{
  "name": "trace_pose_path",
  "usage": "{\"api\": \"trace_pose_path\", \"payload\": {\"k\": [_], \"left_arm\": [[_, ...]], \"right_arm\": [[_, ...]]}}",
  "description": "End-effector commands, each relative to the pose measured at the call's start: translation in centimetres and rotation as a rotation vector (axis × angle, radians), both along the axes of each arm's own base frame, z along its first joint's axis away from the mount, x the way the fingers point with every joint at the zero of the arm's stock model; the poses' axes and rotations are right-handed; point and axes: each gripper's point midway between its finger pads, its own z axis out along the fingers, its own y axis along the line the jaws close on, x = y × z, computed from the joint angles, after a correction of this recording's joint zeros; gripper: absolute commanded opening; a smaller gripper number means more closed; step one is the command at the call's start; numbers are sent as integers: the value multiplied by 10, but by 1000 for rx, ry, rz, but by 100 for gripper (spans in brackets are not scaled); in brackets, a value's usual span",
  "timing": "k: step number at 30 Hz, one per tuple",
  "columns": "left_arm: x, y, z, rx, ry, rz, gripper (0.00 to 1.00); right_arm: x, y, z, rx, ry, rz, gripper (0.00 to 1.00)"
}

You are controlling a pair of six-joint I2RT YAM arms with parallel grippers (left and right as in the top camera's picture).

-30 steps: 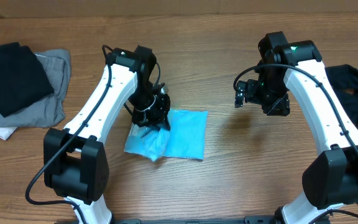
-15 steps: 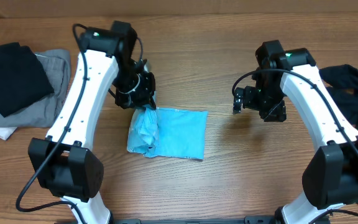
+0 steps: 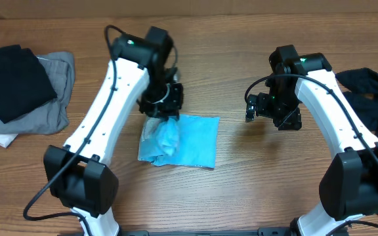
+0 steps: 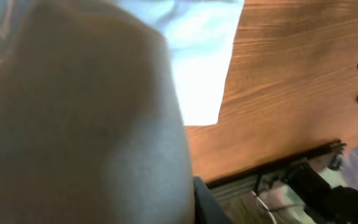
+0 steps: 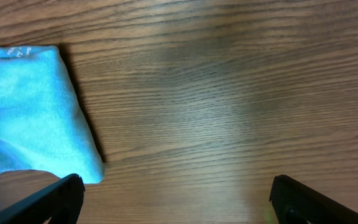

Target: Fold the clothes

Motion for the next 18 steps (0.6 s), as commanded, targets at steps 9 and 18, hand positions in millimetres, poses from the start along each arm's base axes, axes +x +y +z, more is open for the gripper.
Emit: {"api": "trace_pose_path", "payload": {"k": [9,18], "left_arm": [[-8,-35,-51,148,42,-97,20],[-7,-55,-70,131,61,-128,12]], "right_arm": [[-2,0,1,6,0,2,100],[-3,0,1,5,6,2,100]]}}
